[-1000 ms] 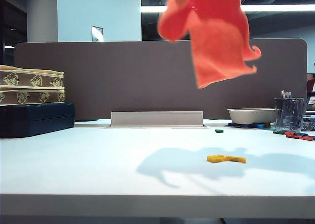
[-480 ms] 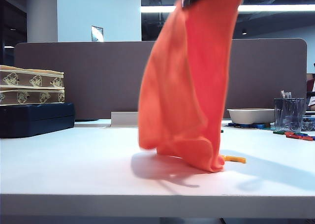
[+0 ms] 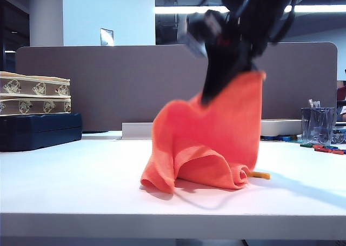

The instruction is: Use an orange cloth to wipe the letter magnets on the table away for a distance.

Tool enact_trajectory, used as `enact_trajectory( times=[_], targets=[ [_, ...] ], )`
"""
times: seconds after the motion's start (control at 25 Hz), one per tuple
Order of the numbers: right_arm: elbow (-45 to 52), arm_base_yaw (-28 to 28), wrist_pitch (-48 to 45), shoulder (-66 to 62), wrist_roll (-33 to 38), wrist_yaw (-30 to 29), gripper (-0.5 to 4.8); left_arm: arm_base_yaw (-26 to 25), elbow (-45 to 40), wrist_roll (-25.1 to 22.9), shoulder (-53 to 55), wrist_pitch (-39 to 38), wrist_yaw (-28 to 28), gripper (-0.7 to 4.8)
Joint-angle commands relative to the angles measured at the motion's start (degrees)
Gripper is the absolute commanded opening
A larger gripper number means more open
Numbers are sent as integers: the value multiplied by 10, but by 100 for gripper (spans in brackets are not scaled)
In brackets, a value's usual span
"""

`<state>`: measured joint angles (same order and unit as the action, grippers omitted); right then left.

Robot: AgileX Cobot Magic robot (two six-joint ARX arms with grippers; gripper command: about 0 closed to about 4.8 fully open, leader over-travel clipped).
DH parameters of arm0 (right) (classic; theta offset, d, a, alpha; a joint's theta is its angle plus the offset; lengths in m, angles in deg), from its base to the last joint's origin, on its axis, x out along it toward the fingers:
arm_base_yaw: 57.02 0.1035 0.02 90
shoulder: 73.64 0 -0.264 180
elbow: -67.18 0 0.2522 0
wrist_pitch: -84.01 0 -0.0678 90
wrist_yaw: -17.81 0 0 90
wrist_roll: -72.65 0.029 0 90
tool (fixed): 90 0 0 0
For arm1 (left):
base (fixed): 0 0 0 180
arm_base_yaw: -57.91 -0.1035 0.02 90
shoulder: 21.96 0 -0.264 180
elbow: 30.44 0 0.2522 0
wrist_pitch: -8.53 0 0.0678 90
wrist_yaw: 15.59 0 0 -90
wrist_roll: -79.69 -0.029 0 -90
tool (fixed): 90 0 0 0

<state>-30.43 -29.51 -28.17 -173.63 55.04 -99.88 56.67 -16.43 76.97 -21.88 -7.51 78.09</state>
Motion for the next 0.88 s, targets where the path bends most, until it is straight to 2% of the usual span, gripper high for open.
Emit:
enact_trajectory(
  times=[0.04,0.32,0.48,0.68,0.88],
  targets=[
    [-2,0,4,-36,-7,23,-9,0,1,2,0,6,2,-5],
    [-1,0,30,-124,-9,45,-9,0,1,2,0,6,1,-5],
    [-1,0,45,-159,-16,101,-9,0,1,2,0,6,0,-5],
    [1,-5,37,-174,-24,146,-9,0,1,2,0,7,0,-5],
    [2,-26,23,-173,-24,158,-9,0,1,2,0,6,0,-5]
  ],
)
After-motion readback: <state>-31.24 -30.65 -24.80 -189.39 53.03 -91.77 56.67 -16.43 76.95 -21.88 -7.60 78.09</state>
